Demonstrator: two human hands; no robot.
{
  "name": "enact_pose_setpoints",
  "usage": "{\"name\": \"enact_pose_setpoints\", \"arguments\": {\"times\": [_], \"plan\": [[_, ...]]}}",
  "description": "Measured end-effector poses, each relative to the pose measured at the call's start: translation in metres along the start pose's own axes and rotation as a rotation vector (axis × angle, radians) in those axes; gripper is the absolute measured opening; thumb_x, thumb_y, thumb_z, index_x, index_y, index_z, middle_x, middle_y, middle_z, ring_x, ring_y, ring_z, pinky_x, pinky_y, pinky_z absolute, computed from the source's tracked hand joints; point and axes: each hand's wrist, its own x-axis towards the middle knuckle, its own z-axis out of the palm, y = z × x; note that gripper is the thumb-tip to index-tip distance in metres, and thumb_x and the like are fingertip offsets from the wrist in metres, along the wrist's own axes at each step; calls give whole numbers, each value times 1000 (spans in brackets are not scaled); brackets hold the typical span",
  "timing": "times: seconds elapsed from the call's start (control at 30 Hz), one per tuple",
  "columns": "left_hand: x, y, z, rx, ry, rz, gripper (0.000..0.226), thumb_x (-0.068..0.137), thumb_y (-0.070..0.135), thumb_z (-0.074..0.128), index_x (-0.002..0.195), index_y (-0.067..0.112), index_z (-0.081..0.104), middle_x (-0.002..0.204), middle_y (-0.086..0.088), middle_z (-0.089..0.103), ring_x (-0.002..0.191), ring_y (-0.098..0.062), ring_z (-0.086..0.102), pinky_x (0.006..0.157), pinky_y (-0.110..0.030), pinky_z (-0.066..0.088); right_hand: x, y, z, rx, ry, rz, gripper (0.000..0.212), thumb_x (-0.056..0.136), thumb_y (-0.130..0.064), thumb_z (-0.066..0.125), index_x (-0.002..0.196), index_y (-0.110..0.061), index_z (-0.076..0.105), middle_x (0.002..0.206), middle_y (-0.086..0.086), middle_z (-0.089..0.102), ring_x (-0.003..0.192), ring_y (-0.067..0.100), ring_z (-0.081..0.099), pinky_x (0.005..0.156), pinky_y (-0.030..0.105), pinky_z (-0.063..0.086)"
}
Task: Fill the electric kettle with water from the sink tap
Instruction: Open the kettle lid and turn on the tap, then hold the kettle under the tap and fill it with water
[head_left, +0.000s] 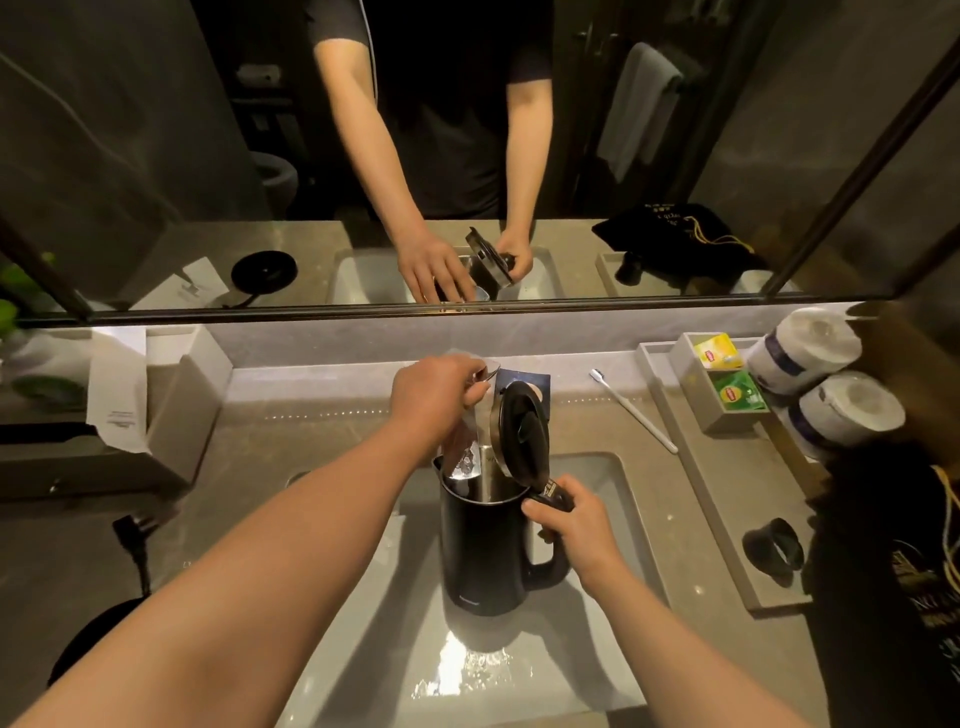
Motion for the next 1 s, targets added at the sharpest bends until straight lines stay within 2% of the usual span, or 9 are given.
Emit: {"name": "enact_pose_setpoints", "arguments": {"times": [0.13,0.23,0.37,0.53,0.7,0.83,1.0], "plan": [[3,-6,-1,-60,-5,-13,16,87,43,59,94,30,66,91,8,70,78,-19,63,56,-30,45,2,1,2,10,-8,-7,23,79,-16,78,91,-2,63,76,5,65,68,19,61,57,23,52],[4,-8,1,-131,-45,-27,15,86,42,60,95,31,65,95,8,69,80,-17,61,60,-31,47,3,2,3,13,-16,-14,25,79,-15,78,92,-1,63,77,7,65,68,18,62,57,22,53],[4,-17,1,-214,-101,-12,18,88,35,60,105,31,64,104,7,68,88,-17,60,68,-35,50,4,5,4,24,-21,-16,23,77,-15,80,89,-3,64,73,4,66,67,17,62,56,24,53],[-4,-21,9,-253,-79,-8,24,88,30,59,113,32,61,112,6,66,96,-17,59,69,-29,41,6,8,6,41,-33,-11,18,74,-15,81,78,-14,63,60,-11,64,64,17,59,55,27,49],[-15,-26,14,-289,-45,-2,32,88,21,55,117,34,56,121,6,62,104,-19,58,78,-29,41,6,7,8,35,-36,-1,25,72,-18,82,83,-6,63,63,-5,64,65,19,59,56,29,50],[-20,-27,17,-278,-69,-18,44,88,15,53,127,34,49,135,6,54,116,-20,53,89,-31,41,5,6,10,26,-39,1,22,73,-18,82,77,-13,62,63,-5,63,65,19,60,57,30,50],[-22,-28,17,-262,-129,-45,52,87,19,53,134,37,40,145,9,43,124,-19,48,93,-34,42,2,6,12,0,-22,8,21,74,-19,82,75,-17,62,64,-5,64,67,21,61,60,31,50]]}}
